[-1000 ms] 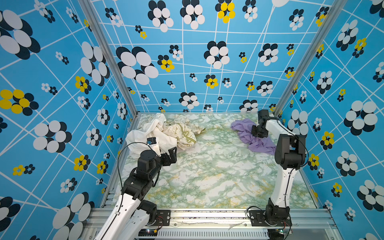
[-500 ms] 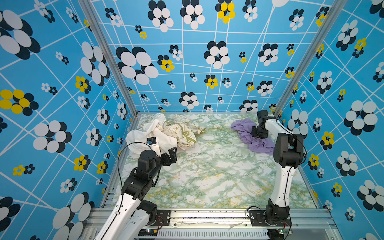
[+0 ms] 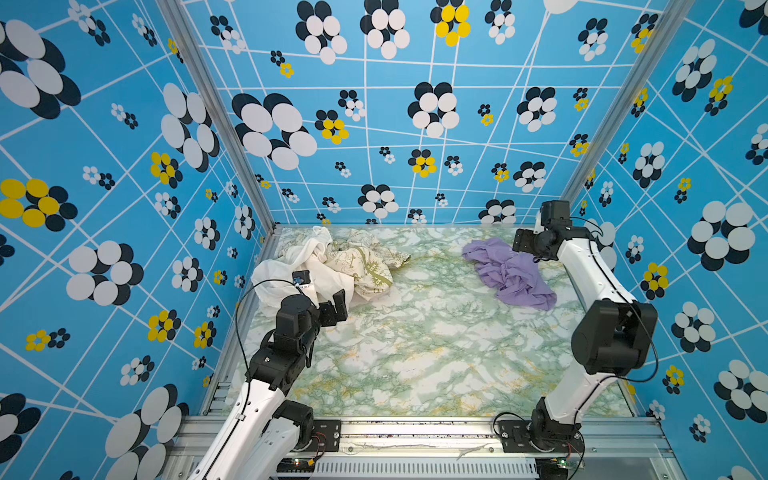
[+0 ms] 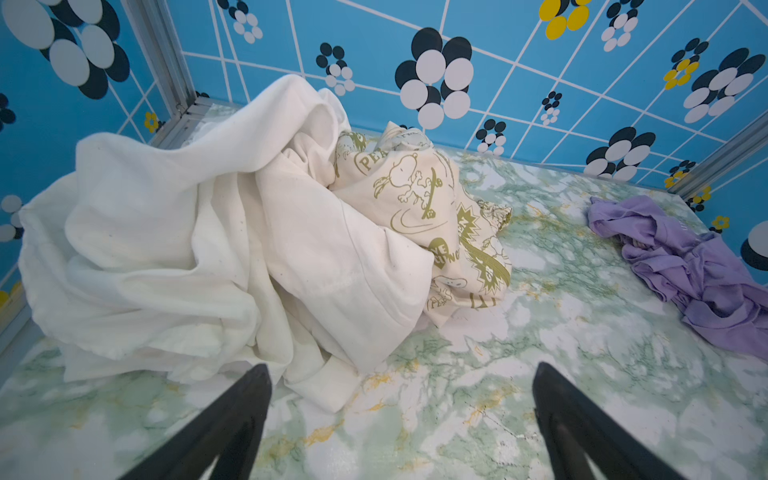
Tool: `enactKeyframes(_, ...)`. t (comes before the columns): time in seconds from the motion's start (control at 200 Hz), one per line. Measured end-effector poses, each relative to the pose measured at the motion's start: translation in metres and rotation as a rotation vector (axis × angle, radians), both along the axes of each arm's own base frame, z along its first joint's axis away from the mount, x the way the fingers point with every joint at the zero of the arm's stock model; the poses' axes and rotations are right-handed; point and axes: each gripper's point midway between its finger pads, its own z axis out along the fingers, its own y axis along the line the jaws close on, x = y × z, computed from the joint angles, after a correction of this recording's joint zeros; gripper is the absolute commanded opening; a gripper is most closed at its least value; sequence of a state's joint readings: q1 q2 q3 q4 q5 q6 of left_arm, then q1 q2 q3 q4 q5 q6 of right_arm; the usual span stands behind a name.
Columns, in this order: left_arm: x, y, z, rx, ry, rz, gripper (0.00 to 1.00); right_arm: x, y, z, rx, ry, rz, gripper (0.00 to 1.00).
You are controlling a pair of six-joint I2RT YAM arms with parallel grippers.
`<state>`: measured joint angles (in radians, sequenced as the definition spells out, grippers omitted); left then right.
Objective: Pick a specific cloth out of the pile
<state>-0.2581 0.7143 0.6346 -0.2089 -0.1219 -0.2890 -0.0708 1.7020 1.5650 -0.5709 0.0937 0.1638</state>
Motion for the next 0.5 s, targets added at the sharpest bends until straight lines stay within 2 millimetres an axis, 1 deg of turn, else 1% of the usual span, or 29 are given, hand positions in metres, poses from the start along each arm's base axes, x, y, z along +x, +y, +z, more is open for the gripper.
enactKeyframes(0.045, 0.006, 0.005, 0.002, 0.016, -0.014, 0.015, 0.99, -0.011, 0.001, 0.017, 0.001, -0.07, -0.001, 0.95)
enactKeyframes(0.09, 0.012, 0.01, 0.001, 0.031, -0.024, 0.031, 0.99, -0.02, 0.003, 0.025, 0.002, -0.128, 0.0, 0.96)
enactKeyframes(0.16, 0.021, 0.019, -0.003, 0.051, -0.035, 0.059, 0.99, -0.034, 0.005, 0.027, 0.003, -0.194, 0.004, 0.98)
enactKeyframes(0.225, 0.027, 0.03, -0.012, 0.061, -0.035, 0.096, 0.99, -0.048, 0.007, 0.018, 0.002, -0.229, 0.009, 0.99)
enactKeyframes(0.36, 0.04, 0.056, -0.033, 0.068, -0.024, 0.177, 0.99, -0.076, 0.008, -0.012, -0.012, -0.263, 0.015, 0.99)
enactKeyframes(0.5, 0.053, 0.068, -0.054, 0.085, -0.01, 0.204, 0.99, -0.101, 0.009, -0.041, -0.035, -0.303, 0.022, 0.99)
